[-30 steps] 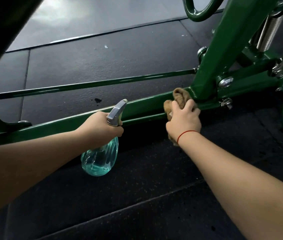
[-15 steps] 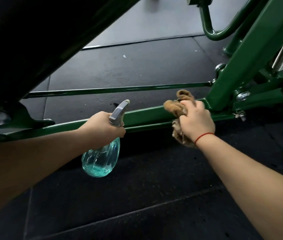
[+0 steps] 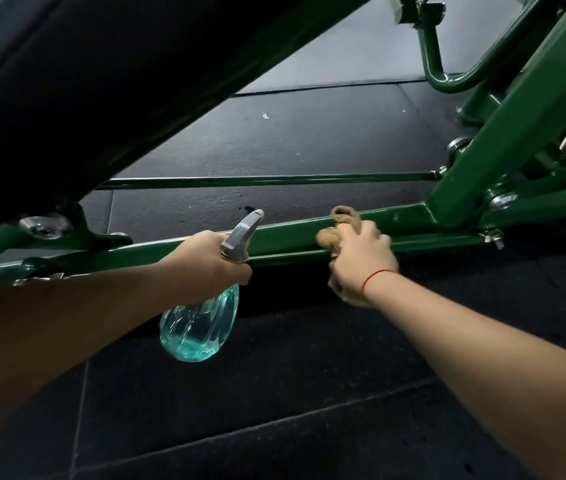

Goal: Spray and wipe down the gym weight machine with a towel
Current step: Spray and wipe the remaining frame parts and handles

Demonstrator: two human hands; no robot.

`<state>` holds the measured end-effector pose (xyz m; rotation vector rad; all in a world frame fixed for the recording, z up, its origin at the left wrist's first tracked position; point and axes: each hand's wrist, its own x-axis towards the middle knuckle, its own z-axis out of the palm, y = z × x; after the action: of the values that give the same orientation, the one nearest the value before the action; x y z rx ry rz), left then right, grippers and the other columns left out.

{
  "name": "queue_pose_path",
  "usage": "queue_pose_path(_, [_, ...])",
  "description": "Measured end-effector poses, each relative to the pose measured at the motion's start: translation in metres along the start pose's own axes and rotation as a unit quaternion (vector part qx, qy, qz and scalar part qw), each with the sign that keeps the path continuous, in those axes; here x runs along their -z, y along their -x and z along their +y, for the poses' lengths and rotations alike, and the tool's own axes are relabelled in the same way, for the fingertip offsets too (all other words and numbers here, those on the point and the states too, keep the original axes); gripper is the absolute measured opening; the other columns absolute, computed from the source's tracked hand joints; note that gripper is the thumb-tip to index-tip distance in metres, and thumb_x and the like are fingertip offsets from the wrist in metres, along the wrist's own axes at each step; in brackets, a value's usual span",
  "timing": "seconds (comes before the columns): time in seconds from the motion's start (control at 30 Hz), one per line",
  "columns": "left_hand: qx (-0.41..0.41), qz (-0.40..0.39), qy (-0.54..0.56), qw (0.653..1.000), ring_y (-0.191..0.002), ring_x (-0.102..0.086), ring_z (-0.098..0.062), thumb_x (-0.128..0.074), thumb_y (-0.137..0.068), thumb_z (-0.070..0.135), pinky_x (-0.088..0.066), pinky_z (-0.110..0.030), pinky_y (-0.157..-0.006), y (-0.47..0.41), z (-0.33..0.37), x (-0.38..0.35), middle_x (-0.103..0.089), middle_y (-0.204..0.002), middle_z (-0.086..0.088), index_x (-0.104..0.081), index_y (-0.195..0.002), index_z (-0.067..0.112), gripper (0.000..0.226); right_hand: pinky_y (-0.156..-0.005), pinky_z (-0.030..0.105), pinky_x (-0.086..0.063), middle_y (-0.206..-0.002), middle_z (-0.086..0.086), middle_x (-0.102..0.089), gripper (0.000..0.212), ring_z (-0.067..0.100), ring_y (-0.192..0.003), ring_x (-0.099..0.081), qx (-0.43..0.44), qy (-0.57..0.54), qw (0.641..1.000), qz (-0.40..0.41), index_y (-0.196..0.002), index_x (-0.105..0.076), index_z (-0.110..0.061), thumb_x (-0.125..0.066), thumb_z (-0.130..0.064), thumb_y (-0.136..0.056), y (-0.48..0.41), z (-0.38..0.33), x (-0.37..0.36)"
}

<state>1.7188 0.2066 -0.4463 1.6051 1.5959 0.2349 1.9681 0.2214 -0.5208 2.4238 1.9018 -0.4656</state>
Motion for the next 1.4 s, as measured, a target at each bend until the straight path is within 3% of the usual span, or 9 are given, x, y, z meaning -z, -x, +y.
queue_pose_path(0.13, [-0.003, 0.027, 0.001, 1.000, -0.061, -0.054, -0.020, -0.074, -0.080, 0.015, -0.044, -0.033, -0.060, 0.004, -0.011, 0.005, -0.063, -0.067, -0.012, -0.069, -0.084, 0.004, 0.013, -0.100, 0.049, -0.044, -0.145, 0.015, -0.027, 0.054, 0.043, -0.124, -0.037, 0.143, -0.005, 0.990, -0.001, -0.143, -0.037, -0.027, -0.058, -0.038, -0.095, 0.037, -0.077, -0.016])
queue_pose_path(0.23, [-0.016, 0.049, -0.005, 0.999, -0.048, -0.045, -0.010, -0.073, -0.079, 0.012, -0.037, -0.028, -0.053, 0.008, -0.015, 0.009, -0.053, -0.048, 0.008, -0.059, -0.062, 0.014, 0.022, -0.103, 0.054, -0.044, -0.152, 0.015, -0.019, 0.060, 0.044, -0.130, -0.031, 0.217, -0.010, 0.976, -0.022, -0.149, -0.031, -0.031, -0.057, -0.040, -0.096, 0.052, -0.113, -0.023])
queue_pose_path(0.4, [-0.012, 0.054, -0.002, 0.998, -0.046, -0.046, -0.010, -0.072, -0.081, 0.014, -0.038, -0.026, -0.049, 0.011, -0.021, 0.016, -0.052, -0.049, 0.004, -0.060, -0.064, 0.012, 0.021, -0.092, 0.045, -0.049, -0.150, 0.004, -0.027, 0.071, 0.033, -0.124, -0.038, 0.274, -0.006, 0.962, -0.014, -0.149, -0.032, -0.041, -0.066, -0.047, -0.087, 0.036, -0.088, -0.016])
queue_pose_path(0.53, [-0.018, 0.050, -0.001, 0.999, -0.059, -0.053, -0.021, -0.073, -0.078, 0.024, -0.048, -0.039, -0.059, 0.013, -0.025, 0.022, -0.066, -0.075, -0.024, -0.068, -0.090, 0.000, 0.028, -0.085, 0.043, -0.051, -0.143, 0.004, -0.033, 0.072, 0.032, -0.119, -0.043, 0.219, 0.048, 0.975, 0.008, -0.146, -0.037, -0.040, -0.070, -0.050, -0.082, 0.020, -0.034, -0.012])
queue_pose_path(0.77, [0.005, 0.043, -0.006, 0.999, -0.060, -0.051, -0.020, -0.072, -0.083, 0.018, -0.043, -0.034, -0.058, 0.010, -0.032, 0.017, -0.061, -0.072, -0.018, -0.066, -0.098, -0.004, 0.028, -0.080, 0.040, -0.048, -0.124, 0.007, -0.039, 0.063, 0.029, -0.112, -0.043, 0.089, 0.106, 0.990, 0.001, -0.134, -0.042, -0.033, -0.068, -0.057, -0.082, -0.003, 0.003, 0.006])
queue_pose_path(1.03, [-0.007, 0.092, 0.057, 0.994, -0.067, -0.054, -0.021, -0.075, -0.083, 0.012, -0.051, -0.039, -0.063, 0.011, -0.023, -0.003, -0.065, -0.082, -0.018, -0.067, -0.101, 0.010, 0.019, -0.096, 0.042, -0.046, -0.129, 0.005, -0.041, 0.063, 0.031, -0.118, -0.043, 0.224, 0.015, 0.973, -0.054, -0.139, -0.045, -0.043, -0.068, -0.060, -0.083, 0.005, -0.044, 0.003])
queue_pose_path(1.17, [0.001, 0.107, 0.073, 0.992, -0.092, -0.065, -0.023, -0.077, -0.083, 0.014, -0.052, -0.042, -0.086, 0.020, -0.014, -0.005, -0.069, -0.096, -0.004, -0.066, -0.103, 0.018, 0.023, -0.083, 0.040, -0.047, -0.128, 0.004, -0.044, 0.063, 0.031, -0.118, -0.047, 0.241, 0.056, 0.967, -0.051, -0.134, -0.047, -0.036, -0.065, -0.066, -0.082, 0.001, -0.067, 0.001])
queue_pose_path(1.3, [0.016, 0.106, 0.034, 0.994, -0.090, -0.065, -0.031, -0.075, -0.085, 0.014, -0.053, -0.043, -0.081, 0.038, -0.004, 0.004, -0.069, -0.100, -0.017, -0.066, -0.103, 0.010, 0.021, -0.080, 0.040, -0.047, -0.134, 0.005, -0.047, 0.076, 0.034, -0.120, -0.054, 0.251, 0.134, 0.953, -0.102, -0.142, -0.042, -0.032, -0.066, -0.069, -0.080, -0.012, -0.084, 0.011])
queue_pose_path(1.4, [0.029, 0.106, 0.010, 0.994, -0.084, -0.064, -0.033, -0.074, -0.086, 0.014, -0.053, -0.046, -0.079, 0.053, -0.002, 0.010, -0.068, -0.099, -0.022, -0.065, -0.105, 0.007, 0.023, -0.084, 0.040, -0.051, -0.129, 0.004, -0.055, 0.068, 0.032, -0.115, -0.059, 0.299, 0.165, 0.932, -0.126, -0.134, -0.051, -0.033, -0.063, -0.073, -0.080, -0.022, -0.089, 0.018])
